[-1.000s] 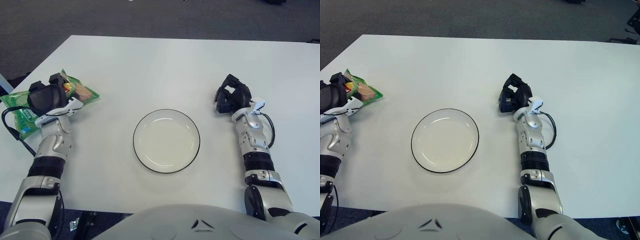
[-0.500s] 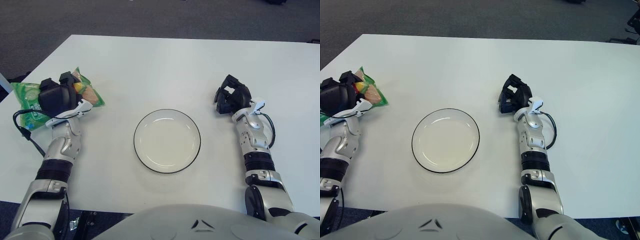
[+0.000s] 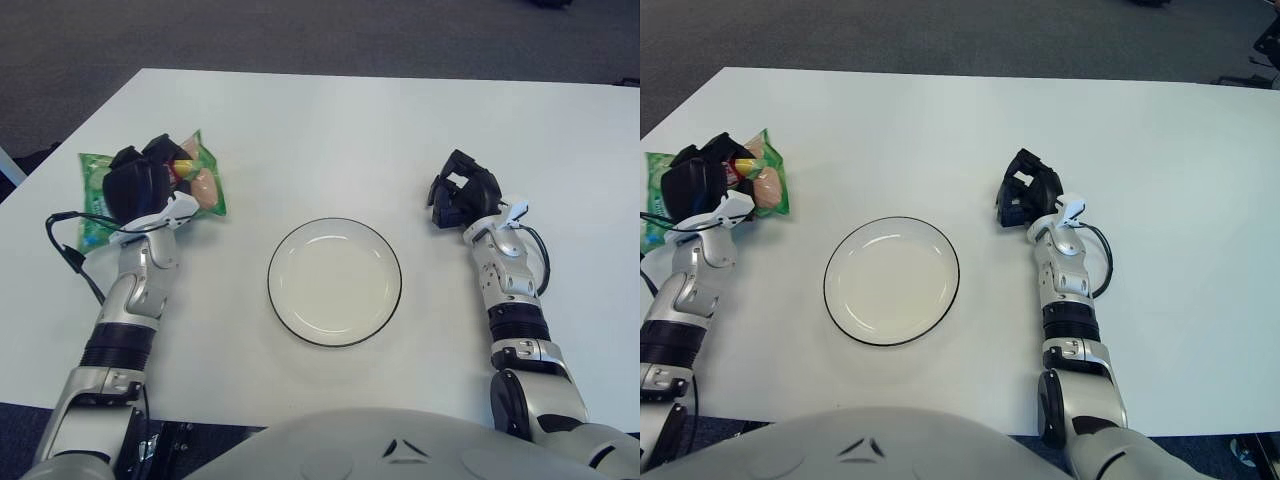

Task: Put the snack into the plate.

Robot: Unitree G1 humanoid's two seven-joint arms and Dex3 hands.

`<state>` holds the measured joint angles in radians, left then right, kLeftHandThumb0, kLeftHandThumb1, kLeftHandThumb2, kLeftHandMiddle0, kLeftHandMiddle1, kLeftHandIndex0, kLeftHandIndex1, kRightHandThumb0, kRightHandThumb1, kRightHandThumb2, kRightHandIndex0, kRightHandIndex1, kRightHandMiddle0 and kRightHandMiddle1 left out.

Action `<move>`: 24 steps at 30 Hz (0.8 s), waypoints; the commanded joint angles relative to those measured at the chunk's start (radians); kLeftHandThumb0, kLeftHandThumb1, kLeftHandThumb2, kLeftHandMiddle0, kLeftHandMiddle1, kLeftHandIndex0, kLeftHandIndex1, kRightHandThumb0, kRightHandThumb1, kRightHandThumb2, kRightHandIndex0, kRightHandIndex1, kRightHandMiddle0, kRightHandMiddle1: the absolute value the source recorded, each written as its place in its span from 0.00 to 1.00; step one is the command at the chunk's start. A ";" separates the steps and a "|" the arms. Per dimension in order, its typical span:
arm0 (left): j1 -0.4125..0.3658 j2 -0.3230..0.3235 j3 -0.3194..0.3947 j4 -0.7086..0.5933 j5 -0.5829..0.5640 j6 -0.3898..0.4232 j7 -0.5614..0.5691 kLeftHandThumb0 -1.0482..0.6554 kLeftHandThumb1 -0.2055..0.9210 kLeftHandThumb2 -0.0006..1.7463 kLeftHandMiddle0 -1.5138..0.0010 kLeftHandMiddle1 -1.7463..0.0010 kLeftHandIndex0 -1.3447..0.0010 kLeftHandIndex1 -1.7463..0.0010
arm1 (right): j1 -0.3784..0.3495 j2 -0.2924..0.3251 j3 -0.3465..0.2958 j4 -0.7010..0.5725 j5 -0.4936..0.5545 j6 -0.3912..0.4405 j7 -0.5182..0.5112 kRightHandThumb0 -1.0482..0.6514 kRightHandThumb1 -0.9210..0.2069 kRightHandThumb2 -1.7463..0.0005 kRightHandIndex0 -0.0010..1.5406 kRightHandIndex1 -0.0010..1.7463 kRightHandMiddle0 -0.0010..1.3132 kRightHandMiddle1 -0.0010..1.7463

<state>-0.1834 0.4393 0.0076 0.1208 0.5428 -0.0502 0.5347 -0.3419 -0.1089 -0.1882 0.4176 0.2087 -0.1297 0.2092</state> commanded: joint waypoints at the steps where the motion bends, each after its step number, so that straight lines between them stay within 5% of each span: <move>1: -0.012 -0.035 0.000 -0.008 -0.042 -0.053 -0.023 1.00 0.15 1.00 0.39 0.00 0.07 0.00 | 0.082 0.022 0.003 0.063 0.000 -0.010 0.006 0.61 0.88 0.00 0.59 0.98 0.52 1.00; 24: -0.095 -0.153 0.024 0.032 -0.216 -0.357 -0.099 1.00 0.15 1.00 0.39 0.00 0.07 0.00 | 0.075 0.023 -0.005 0.086 0.005 -0.024 0.020 0.61 0.88 0.00 0.58 0.99 0.52 1.00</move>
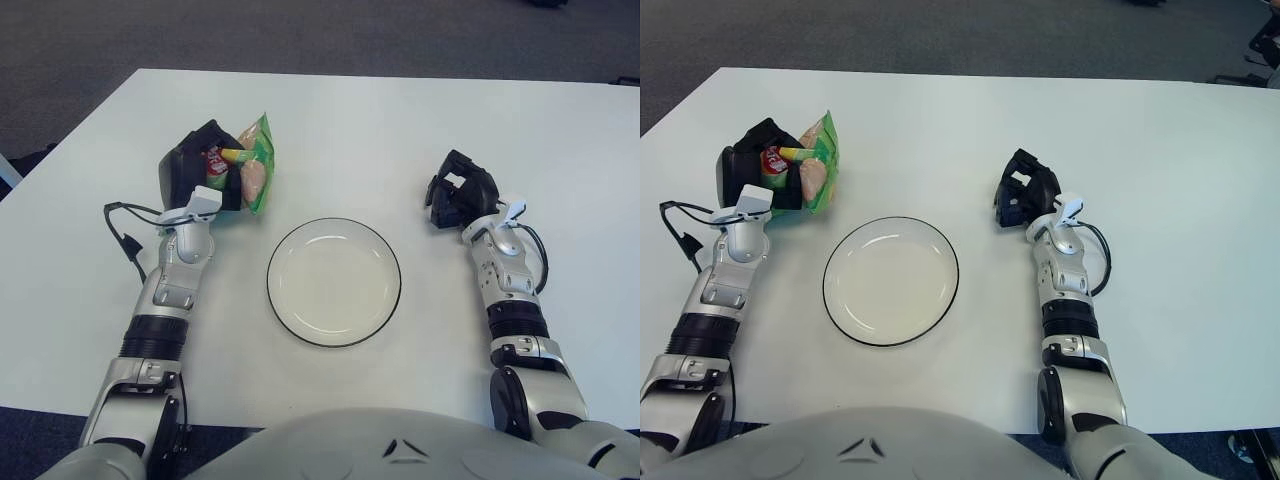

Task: Put the snack into the plate.

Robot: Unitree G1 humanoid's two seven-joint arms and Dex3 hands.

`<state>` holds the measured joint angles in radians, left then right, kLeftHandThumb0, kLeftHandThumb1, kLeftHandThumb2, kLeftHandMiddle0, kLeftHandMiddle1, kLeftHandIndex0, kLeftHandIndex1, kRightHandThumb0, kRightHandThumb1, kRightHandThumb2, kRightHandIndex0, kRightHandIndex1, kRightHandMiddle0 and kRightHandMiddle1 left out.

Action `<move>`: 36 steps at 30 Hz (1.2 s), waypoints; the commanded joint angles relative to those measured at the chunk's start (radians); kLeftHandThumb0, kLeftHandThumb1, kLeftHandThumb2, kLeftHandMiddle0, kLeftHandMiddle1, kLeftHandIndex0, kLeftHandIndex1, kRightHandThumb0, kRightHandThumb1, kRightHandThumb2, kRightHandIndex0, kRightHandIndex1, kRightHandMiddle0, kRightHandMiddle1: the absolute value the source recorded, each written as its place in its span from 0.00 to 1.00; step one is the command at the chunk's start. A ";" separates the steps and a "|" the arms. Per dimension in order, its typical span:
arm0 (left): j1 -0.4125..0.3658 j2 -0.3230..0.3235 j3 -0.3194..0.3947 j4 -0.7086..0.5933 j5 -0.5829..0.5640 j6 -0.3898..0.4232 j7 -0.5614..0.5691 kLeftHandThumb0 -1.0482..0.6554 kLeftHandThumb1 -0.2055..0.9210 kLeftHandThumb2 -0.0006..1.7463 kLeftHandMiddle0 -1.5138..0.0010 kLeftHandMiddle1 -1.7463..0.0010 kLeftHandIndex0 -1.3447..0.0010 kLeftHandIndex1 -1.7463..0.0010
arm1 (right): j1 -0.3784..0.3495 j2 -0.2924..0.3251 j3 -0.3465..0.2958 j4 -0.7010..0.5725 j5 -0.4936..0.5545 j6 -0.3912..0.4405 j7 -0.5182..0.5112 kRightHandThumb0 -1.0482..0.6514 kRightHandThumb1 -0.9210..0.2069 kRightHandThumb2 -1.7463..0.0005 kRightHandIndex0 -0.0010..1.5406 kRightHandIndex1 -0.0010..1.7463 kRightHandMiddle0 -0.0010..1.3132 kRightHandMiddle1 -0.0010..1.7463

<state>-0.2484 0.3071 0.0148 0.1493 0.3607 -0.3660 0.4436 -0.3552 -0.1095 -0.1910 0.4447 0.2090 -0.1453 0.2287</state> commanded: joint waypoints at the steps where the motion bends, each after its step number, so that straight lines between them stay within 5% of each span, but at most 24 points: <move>1: -0.033 -0.028 0.019 0.004 -0.040 -0.049 -0.008 1.00 0.15 1.00 0.39 0.00 0.08 0.00 | 0.088 0.024 -0.002 0.058 0.005 -0.009 0.001 0.61 0.87 0.00 0.58 0.99 0.52 1.00; 25: -0.064 -0.138 0.086 -0.004 -0.087 -0.182 0.008 1.00 0.15 1.00 0.39 0.00 0.10 0.00 | 0.073 0.020 -0.009 0.094 0.005 -0.024 0.006 0.61 0.87 0.00 0.58 0.99 0.52 1.00; 36: -0.075 -0.181 0.076 -0.038 -0.208 -0.324 -0.072 1.00 0.15 1.00 0.39 0.00 0.11 0.00 | 0.057 0.015 -0.013 0.129 0.005 -0.044 0.014 0.61 0.87 0.00 0.58 0.99 0.52 1.00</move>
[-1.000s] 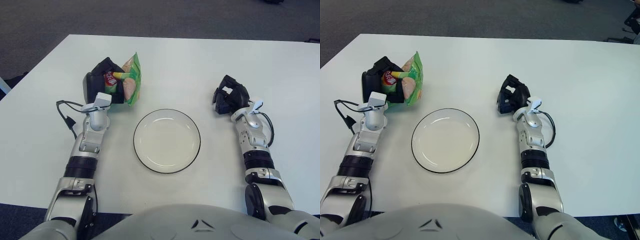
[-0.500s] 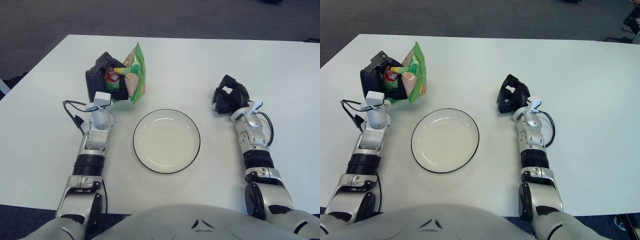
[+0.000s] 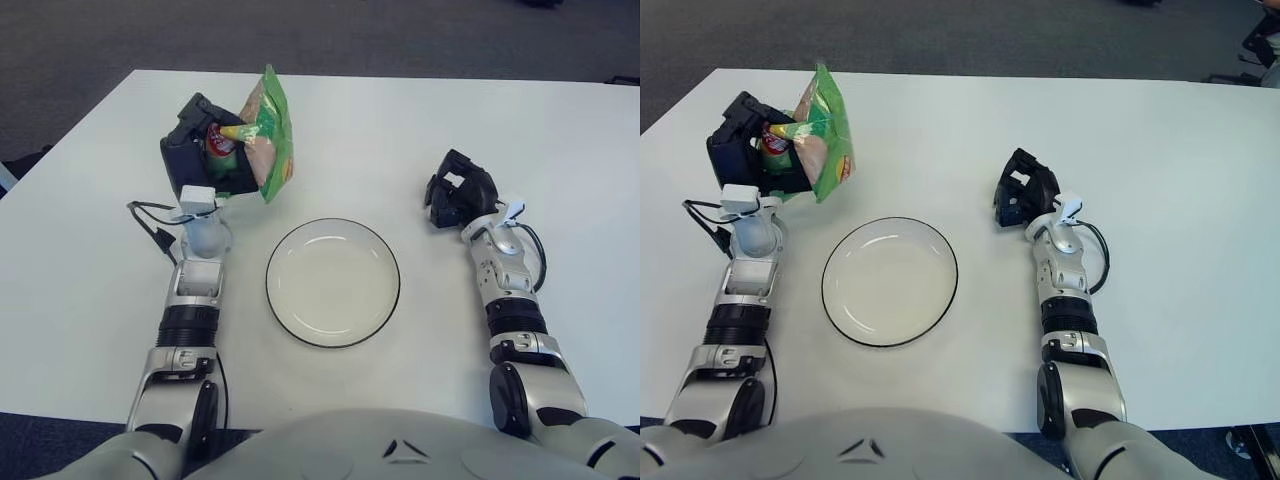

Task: Put the snack into the plate.

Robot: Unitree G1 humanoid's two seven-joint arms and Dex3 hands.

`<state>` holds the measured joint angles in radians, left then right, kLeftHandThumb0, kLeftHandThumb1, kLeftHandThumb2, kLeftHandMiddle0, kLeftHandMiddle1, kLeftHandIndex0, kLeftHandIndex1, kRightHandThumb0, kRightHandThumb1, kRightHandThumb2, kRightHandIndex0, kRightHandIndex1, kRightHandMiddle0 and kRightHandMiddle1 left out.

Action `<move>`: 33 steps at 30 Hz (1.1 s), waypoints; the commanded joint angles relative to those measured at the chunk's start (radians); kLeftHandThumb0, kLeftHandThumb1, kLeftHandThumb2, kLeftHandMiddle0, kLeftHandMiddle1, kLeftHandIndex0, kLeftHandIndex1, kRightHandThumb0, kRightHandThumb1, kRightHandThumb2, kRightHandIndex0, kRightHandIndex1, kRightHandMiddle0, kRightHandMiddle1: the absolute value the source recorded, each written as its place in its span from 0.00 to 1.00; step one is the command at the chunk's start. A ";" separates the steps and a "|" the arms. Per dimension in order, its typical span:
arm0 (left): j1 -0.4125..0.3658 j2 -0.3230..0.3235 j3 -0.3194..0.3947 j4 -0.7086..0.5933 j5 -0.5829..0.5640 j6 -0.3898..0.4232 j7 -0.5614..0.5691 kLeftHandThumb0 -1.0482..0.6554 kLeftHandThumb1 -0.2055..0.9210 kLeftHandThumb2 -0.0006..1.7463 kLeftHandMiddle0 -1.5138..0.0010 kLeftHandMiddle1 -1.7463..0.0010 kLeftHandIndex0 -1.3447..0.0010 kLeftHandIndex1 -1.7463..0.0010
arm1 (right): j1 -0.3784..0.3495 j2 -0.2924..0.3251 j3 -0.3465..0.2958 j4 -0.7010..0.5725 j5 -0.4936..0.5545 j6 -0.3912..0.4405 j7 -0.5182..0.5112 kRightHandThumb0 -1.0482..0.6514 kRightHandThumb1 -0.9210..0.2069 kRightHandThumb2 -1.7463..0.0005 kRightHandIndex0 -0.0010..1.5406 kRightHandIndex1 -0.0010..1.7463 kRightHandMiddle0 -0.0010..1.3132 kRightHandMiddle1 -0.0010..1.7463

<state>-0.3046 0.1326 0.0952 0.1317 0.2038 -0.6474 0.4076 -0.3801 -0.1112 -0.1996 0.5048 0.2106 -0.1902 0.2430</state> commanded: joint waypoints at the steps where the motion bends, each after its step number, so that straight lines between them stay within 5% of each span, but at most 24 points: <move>1: -0.019 -0.009 -0.007 -0.024 -0.069 -0.051 -0.051 1.00 0.15 1.00 0.39 0.00 0.11 0.00 | 0.080 0.017 -0.005 0.071 0.003 0.000 0.000 0.61 0.87 0.00 0.58 0.99 0.52 1.00; 25: -0.029 -0.084 -0.058 -0.147 -0.451 -0.074 -0.393 1.00 0.15 1.00 0.40 0.00 0.11 0.00 | 0.055 0.017 -0.004 0.117 0.001 -0.017 -0.004 0.61 0.87 0.00 0.58 0.99 0.52 1.00; 33: -0.034 -0.114 -0.047 -0.167 -0.469 -0.058 -0.435 1.00 0.15 1.00 0.40 0.00 0.14 0.00 | 0.053 0.020 -0.002 0.124 0.000 -0.025 -0.005 0.61 0.87 0.00 0.57 1.00 0.52 1.00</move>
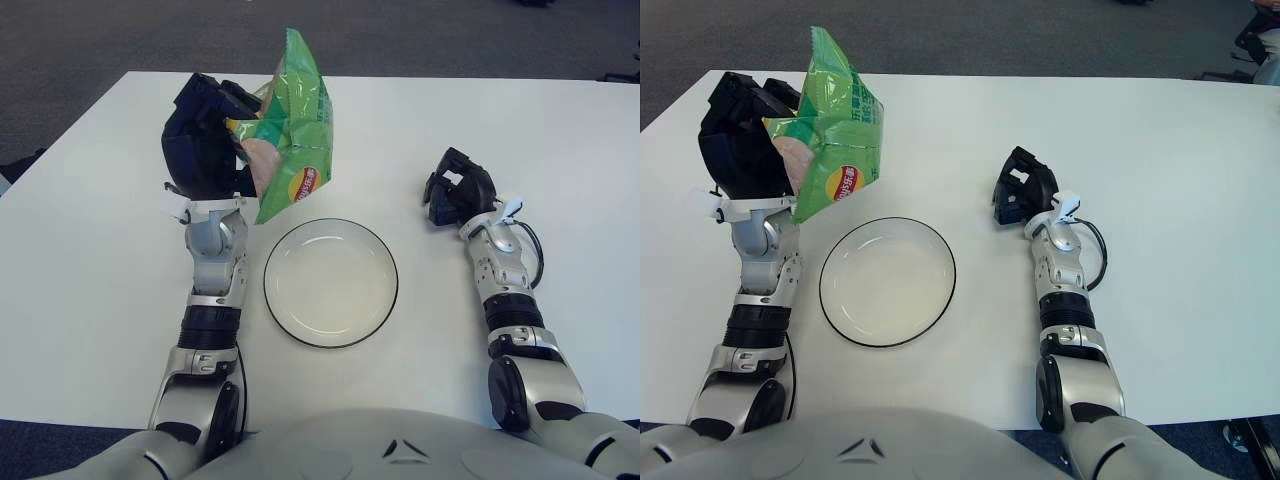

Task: Put the snack into the plate.

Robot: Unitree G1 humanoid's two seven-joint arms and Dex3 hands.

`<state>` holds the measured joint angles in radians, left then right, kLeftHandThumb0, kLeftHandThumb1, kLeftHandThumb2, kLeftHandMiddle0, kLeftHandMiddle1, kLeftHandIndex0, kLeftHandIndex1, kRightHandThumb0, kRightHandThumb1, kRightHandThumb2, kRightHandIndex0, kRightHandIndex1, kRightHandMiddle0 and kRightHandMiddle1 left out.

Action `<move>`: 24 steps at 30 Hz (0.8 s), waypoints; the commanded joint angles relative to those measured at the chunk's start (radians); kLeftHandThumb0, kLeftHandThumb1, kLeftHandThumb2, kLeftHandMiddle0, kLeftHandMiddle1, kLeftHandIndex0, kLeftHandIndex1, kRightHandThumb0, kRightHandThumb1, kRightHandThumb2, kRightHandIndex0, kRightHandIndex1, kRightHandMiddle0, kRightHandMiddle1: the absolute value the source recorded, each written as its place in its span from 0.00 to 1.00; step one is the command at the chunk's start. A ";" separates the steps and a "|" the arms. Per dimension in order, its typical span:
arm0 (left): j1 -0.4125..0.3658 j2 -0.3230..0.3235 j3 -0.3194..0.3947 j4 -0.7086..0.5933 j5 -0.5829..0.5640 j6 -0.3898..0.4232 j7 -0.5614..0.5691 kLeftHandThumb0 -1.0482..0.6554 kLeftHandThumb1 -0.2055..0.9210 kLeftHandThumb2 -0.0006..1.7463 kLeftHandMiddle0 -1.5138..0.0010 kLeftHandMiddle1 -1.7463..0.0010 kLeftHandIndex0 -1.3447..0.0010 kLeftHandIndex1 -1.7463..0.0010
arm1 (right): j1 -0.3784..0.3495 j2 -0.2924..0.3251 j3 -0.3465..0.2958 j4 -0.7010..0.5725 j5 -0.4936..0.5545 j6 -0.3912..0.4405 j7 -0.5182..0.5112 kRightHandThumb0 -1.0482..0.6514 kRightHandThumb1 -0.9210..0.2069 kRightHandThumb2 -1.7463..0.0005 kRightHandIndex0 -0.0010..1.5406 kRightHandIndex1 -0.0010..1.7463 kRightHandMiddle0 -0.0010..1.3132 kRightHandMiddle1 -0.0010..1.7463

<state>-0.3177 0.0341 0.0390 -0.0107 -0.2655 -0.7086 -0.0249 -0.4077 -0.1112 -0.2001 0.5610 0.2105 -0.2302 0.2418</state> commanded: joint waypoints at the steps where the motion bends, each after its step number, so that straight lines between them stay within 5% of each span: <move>1: -0.021 -0.021 0.012 -0.027 0.005 0.006 0.000 1.00 0.15 1.00 0.40 0.00 0.14 0.00 | 0.080 0.020 -0.001 0.068 0.000 0.013 -0.003 0.61 0.87 0.00 0.57 1.00 0.52 1.00; 9: -0.020 -0.057 0.014 -0.058 0.040 0.025 0.007 0.99 0.16 1.00 0.40 0.00 0.16 0.00 | 0.078 0.022 0.003 0.069 -0.001 0.011 -0.002 0.61 0.87 0.00 0.57 1.00 0.52 1.00; 17: 0.016 -0.069 -0.033 -0.130 -0.024 0.128 -0.044 0.97 0.21 0.96 0.43 0.00 0.20 0.00 | 0.077 0.024 0.006 0.068 -0.001 0.013 -0.006 0.61 0.87 0.00 0.57 1.00 0.52 1.00; 20: 0.026 -0.059 -0.055 -0.153 -0.076 0.159 -0.095 0.73 0.11 0.99 0.39 0.08 0.34 0.00 | 0.077 0.026 0.007 0.066 -0.003 0.014 -0.008 0.61 0.87 0.00 0.57 1.00 0.52 1.00; 24: 0.030 -0.033 -0.058 -0.161 -0.046 0.172 -0.136 0.64 0.07 1.00 0.38 0.12 0.38 0.00 | 0.077 0.026 0.009 0.065 -0.003 0.016 -0.011 0.61 0.87 0.00 0.57 1.00 0.52 1.00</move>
<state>-0.2959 -0.0257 -0.0154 -0.1536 -0.3282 -0.5491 -0.1284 -0.4114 -0.1103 -0.1937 0.5673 0.2100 -0.2364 0.2381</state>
